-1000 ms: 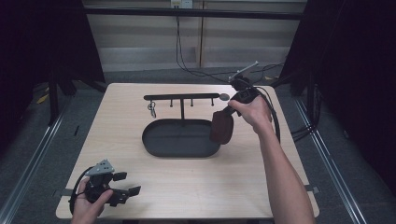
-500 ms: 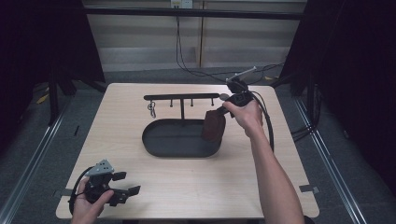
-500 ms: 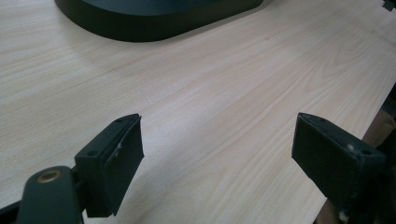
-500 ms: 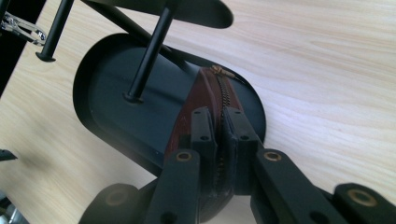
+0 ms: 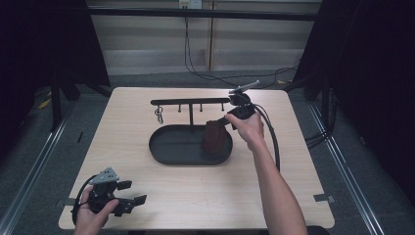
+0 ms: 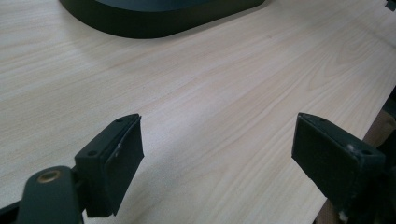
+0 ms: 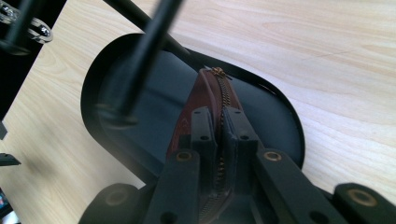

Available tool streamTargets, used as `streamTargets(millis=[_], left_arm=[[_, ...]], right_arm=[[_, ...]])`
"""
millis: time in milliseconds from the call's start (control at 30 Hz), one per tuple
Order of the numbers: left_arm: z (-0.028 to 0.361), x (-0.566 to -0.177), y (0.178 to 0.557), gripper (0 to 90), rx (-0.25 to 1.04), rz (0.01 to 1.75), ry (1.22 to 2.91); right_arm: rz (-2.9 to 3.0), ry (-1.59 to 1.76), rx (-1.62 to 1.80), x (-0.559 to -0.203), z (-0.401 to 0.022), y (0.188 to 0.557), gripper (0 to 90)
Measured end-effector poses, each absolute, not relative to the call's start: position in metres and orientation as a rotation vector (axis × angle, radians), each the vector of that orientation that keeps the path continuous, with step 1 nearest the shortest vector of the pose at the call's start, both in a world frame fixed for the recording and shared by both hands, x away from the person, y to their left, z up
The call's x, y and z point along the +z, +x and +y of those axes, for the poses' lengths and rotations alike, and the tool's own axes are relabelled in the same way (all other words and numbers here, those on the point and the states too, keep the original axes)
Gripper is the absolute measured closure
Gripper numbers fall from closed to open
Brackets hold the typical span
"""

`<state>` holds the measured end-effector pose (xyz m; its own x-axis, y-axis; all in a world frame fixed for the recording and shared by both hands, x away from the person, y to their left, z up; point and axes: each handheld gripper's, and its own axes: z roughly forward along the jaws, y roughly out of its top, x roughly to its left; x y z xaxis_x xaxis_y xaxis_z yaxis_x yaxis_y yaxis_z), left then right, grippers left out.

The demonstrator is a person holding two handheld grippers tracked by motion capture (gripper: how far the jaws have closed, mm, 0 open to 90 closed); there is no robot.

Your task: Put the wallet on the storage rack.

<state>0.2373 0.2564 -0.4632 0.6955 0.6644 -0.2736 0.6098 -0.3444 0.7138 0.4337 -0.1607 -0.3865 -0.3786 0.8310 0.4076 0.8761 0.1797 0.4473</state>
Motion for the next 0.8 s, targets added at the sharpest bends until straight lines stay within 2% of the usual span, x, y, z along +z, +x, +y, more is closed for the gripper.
streamTargets(millis=[433, 800], left_arm=[[0.257, -0.464, 0.238, 16.4, 0.081, 0.978, 2.060], [0.256, -0.463, 0.239, 16.4, 0.082, 0.984, 2.049]], right_arm=[[-2.291, -1.707, -1.016, -0.430, -0.166, 0.435, 84.6], [-2.313, -1.764, -1.052, -0.447, -0.171, 0.433, 82.4]])
